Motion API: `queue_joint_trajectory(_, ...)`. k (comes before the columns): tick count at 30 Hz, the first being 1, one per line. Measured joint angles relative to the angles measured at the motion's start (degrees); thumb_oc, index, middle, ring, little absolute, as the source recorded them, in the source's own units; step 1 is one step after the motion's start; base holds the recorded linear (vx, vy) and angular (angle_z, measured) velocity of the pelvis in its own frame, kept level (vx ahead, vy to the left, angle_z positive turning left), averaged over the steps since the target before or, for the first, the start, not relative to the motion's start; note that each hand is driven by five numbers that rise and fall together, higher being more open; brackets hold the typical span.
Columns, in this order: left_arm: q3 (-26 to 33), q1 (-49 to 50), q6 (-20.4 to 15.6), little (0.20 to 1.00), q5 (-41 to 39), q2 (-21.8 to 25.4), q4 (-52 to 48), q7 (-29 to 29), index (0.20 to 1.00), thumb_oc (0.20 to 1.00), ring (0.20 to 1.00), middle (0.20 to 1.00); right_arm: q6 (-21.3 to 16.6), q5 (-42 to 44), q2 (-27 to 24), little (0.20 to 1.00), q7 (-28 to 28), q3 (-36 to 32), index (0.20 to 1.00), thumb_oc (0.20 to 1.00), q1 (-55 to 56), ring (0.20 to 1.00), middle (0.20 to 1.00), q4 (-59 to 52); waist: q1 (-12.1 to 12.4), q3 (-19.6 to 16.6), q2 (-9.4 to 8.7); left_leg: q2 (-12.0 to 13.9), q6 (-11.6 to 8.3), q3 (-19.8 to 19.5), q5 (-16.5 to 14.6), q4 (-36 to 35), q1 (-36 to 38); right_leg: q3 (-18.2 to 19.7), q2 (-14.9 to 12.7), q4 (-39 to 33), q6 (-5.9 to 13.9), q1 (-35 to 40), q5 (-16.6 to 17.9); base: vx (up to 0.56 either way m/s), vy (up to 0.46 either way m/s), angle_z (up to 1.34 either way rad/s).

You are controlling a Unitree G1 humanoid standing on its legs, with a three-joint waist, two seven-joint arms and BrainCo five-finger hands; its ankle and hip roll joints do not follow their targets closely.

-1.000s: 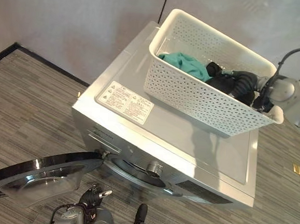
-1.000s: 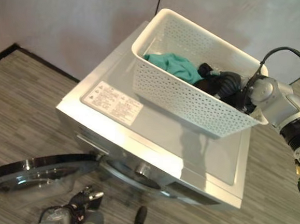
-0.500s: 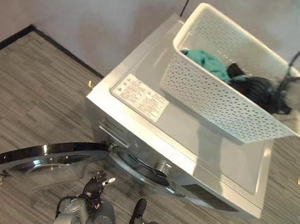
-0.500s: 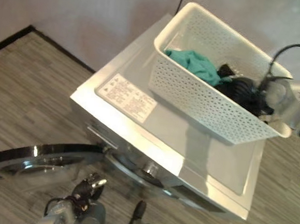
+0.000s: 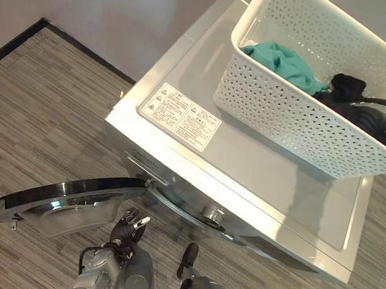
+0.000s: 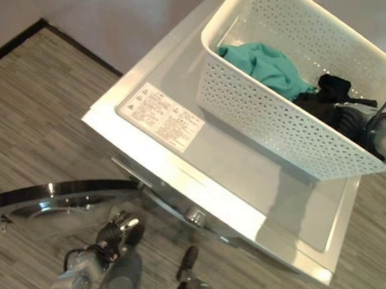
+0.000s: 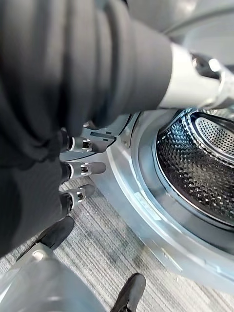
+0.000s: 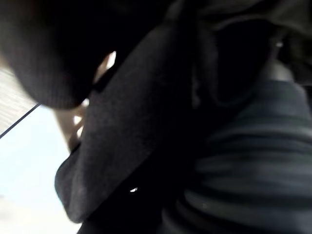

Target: Grab the laundry basket,head to the washer,open it,put in the laundry and shut it.

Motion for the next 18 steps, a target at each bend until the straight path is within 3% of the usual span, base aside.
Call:
queue_joint_trajectory(1, -0.51, -0.1, -0.01, 1.0, 0.0, 0.04, -0.04, -0.02, 1.0, 1.0, 1.0, 1.0, 0.12, 1.09, 0.05, 0.539, 0.59, 0.32, 0.539, 0.539, 0.15, 0.539, 0.539, -1.06, -0.19, 0.02, 0.03, 0.02, 0.0, 0.18, 0.0, -0.01, 0.07, 0.23, -0.01, -0.01, 0.0, -0.05, 0.05, -0.01, -0.008, -0.19)
queue_joint_trajectory(2, -0.85, -0.04, -0.04, 1.0, 0.01, 0.25, -0.28, -0.08, 1.0, 1.0, 1.0, 1.0, 0.6, 2.57, -0.04, 0.228, 0.88, 0.62, 0.228, 0.228, 0.23, 0.228, 0.228, -2.0, -0.45, 0.01, 0.02, 0.04, 0.0, 0.28, 0.0, -0.03, 0.14, 0.28, -0.03, 0.0, 0.0, -0.02, 0.05, -0.02, -0.002, -0.06)
queue_joint_trajectory(6, -1.03, -0.08, -0.06, 1.0, 0.01, 0.03, -0.47, -0.33, 1.0, 1.0, 1.0, 1.0, 1.56, 7.48, -1.7, 0.2, 2.12, 1.54, 0.2, 0.2, -1.34, 0.2, 0.2, -6.45, -1.42, -0.05, -0.11, 0.13, 0.0, 0.61, -0.01, -0.11, 0.52, 0.56, 0.0, 0.0, 0.01, 0.05, 0.19, -0.01, 0.0, -0.05)
queue_joint_trajectory(11, -0.98, -0.43, -0.12, 1.0, 0.04, -0.02, -0.48, -1.54, 1.0, 1.0, 1.0, 1.0, -0.52, 14.33, -1.27, 0.2, 3.03, 0.19, 0.2, 0.2, -1.05, 0.2, 0.2, -5.53, -1.79, -0.12, -0.21, 0.35, -0.01, 1.76, 0.04, -1.04, 2.12, 1.71, -0.01, 0.0, 0.0, 0.7, 0.24, 0.0, 0.0, -0.1)
queue_joint_trajectory(14, -0.35, -0.58, -0.35, 1.0, 0.44, 0.08, -0.33, -1.57, 1.0, 1.0, 1.0, 1.0, -2.91, 15.8, 2.4, 0.2, 0.46, -8.82, 0.2, 0.2, 2.16, 0.2, 0.2, -0.38, -2.57, -0.18, -0.1, 0.28, 0.02, 1.79, 0.06, -1.16, 2.79, 1.73, -0.06, 0.01, -0.03, 1.31, 0.29, 0.0, 0.0, 0.0)
queue_joint_trajectory(17, 0.33, -1.08, -0.56, 1.0, 0.53, 0.13, 0.28, -1.56, 1.0, 1.0, 1.0, 1.0, -4.03, 16.98, 2.78, 0.2, -3.64, -16.61, 0.2, 0.2, 5.63, 0.2, 0.2, 1.58, -2.78, -0.51, 0.61, 0.28, 0.04, 1.81, 0.07, -1.16, 3.12, 1.76, -0.1, 0.03, -0.04, 1.7, 0.29, 0.06, -0.011, 0.0)
queue_joint_trajectory(18, 0.7, -1.09, -0.55, 1.0, 0.93, 0.05, 0.33, -1.58, 1.0, 1.0, 1.0, 1.0, -4.07, 17.05, 3.21, 0.2, -5.93, -23.27, 0.2, 0.2, 6.63, 0.2, 0.2, 3.49, -2.78, -0.87, 1.39, 0.15, 0.11, 1.69, 0.11, -1.4, 3.89, 1.7, -0.17, 0.02, -0.05, 2.33, 0.28, 0.08, -0.008, 0.06)
